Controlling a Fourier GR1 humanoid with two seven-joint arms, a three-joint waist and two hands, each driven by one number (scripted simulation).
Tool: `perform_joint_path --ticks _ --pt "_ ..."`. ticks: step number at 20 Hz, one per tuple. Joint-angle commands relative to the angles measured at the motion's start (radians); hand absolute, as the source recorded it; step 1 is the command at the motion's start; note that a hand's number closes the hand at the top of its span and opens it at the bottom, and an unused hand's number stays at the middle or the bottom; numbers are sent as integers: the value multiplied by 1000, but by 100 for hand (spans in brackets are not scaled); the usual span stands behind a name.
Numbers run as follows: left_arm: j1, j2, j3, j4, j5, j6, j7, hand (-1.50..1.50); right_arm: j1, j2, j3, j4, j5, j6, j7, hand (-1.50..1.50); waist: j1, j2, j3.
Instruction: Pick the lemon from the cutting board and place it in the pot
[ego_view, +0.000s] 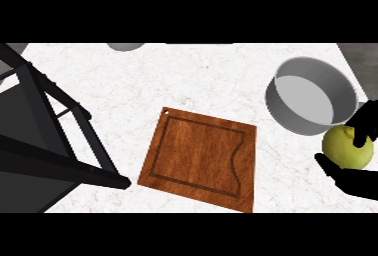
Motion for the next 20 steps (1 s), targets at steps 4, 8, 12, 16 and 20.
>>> perform_joint_path --ticks 4,8,12,16,20 --pt "-49 -38 -13 -8 -30 6 7 0 -160 4 -181 295 -115 10 -173 150 14 3 3" --pt "-18 -64 -25 -62 -63 26 43 0 -260 -4 -216 461 -120 27 -255 150 16 1 3" --pt "-26 -50 -10 -37 -62 -4 11 0 -391 17 -162 701 -18 -31 -347 150 29 6 3" --pt "-76 -49 17 18 -52 -20 7 0 -530 21 -145 901 21 -31 -415 150 23 5 3" --pt "-61 -39 27 -35 -37 -39 43 0 -625 32 -143 1150 73 -88 -537 150 33 6 3"
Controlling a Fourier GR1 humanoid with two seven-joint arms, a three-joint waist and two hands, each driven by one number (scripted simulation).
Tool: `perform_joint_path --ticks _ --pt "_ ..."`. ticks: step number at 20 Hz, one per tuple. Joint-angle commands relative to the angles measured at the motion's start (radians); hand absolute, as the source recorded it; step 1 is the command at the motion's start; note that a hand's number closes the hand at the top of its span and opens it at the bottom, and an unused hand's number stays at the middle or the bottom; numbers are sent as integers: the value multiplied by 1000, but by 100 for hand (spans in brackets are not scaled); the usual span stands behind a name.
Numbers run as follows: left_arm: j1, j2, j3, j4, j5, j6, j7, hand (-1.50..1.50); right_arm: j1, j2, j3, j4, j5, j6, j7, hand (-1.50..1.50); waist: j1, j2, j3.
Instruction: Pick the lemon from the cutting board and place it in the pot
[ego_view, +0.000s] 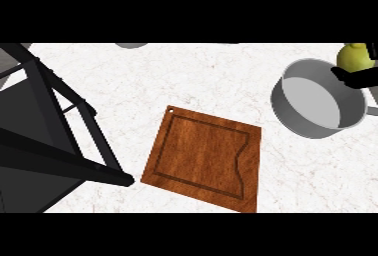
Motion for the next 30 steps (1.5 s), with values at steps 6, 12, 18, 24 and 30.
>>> perform_joint_path --ticks 6,12,18,24,30 --pt "-14 -35 -23 -31 -21 3 -12 0 -210 22 7 548 135 -160 -264 150 16 3 6" --pt "-40 -34 -15 8 -26 -6 -27 0 -295 83 -66 746 57 -105 -293 -150 15 7 6" --pt "-31 -60 -27 -13 -42 7 -22 0 -393 49 -110 895 43 -77 -396 -150 21 8 7" --pt "-6 -26 14 -23 -10 -22 -28 0 -373 91 -297 850 -161 -105 -558 -150 15 3 8" --pt "-47 0 47 -8 7 -48 2 0 -417 41 -380 877 -273 62 -491 -150 -9 -5 5"
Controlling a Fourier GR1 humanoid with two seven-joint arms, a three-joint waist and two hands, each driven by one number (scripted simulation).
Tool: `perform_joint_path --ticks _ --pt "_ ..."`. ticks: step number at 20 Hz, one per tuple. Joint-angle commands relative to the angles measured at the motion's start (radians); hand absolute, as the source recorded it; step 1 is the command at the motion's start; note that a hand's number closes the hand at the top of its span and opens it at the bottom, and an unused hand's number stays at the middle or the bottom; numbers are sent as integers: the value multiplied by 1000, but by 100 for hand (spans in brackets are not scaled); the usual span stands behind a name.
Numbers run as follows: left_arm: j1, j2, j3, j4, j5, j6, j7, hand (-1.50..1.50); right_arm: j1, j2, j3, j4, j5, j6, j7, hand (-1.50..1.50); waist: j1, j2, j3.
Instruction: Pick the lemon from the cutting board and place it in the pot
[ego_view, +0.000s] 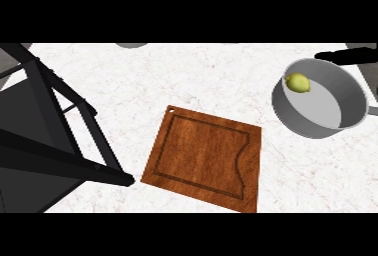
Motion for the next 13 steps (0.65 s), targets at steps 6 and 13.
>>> perform_joint_path --ticks 6,13 --pt "29 1 35 -18 23 -22 -13 0 70 -113 -64 27 -113 283 7 -150 -18 -9 2" --pt "44 -21 9 -77 -13 -7 31 0 199 -256 -117 44 -182 457 -71 -150 -17 -8 3"
